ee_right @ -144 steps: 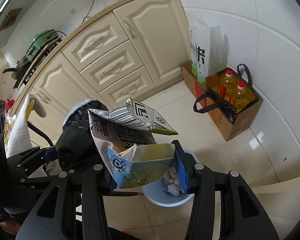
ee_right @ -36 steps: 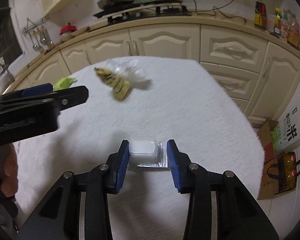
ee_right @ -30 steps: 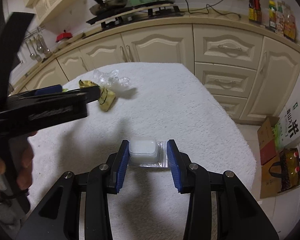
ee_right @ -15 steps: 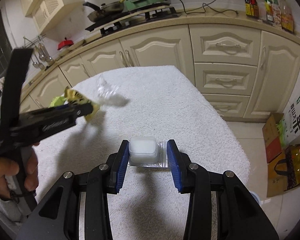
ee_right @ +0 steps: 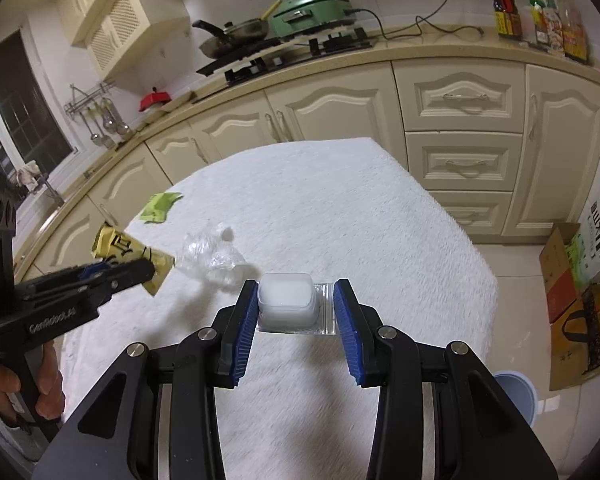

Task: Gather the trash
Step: 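Grasp the yellow wrapped bag with the left tool while the right tool grasps the white box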

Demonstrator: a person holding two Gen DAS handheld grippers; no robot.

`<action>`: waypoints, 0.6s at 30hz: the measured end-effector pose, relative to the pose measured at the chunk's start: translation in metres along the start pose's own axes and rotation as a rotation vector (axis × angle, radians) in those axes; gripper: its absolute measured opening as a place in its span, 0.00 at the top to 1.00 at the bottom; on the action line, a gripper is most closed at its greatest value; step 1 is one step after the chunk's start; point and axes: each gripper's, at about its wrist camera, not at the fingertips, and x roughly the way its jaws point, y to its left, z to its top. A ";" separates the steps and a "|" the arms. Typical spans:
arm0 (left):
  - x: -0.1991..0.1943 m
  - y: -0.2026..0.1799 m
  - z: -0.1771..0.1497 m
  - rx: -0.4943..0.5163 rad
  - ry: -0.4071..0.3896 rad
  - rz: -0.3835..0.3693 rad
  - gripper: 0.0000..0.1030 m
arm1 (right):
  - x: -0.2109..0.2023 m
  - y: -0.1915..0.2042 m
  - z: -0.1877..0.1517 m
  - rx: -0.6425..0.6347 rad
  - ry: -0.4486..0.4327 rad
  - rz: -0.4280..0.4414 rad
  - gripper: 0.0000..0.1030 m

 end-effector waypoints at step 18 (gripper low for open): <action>-0.053 0.000 -0.083 -0.007 0.072 0.018 0.45 | -0.015 0.028 -0.040 -0.045 0.051 0.015 0.62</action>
